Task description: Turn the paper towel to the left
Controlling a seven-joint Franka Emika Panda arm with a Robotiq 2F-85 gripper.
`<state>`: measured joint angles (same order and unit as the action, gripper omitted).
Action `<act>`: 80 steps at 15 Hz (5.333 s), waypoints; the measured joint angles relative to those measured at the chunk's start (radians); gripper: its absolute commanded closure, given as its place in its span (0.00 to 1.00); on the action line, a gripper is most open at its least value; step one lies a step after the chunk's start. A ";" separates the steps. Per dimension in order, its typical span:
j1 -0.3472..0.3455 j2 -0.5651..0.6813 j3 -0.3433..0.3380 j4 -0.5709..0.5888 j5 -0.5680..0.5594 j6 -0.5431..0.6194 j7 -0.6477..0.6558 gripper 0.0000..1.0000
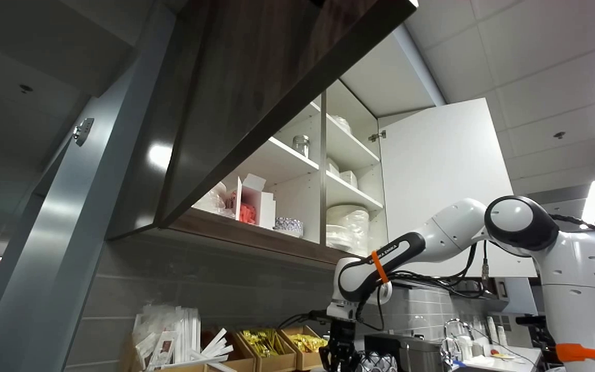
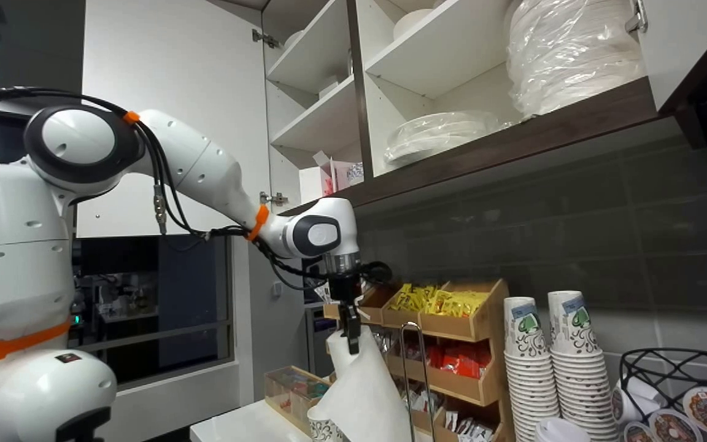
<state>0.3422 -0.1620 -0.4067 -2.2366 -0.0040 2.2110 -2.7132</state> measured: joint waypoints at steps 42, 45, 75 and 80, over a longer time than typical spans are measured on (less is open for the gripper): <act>-0.355 0.005 0.329 0.042 0.014 0.051 1.132 0.00; -0.353 0.022 0.335 0.042 0.019 0.083 1.213 0.00; -0.370 0.108 0.316 0.065 0.050 0.191 0.778 0.94; -0.379 0.104 0.306 0.065 0.066 0.189 0.574 0.94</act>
<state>-0.0372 -0.0579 -0.1005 -2.1712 0.0618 2.4003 -2.1391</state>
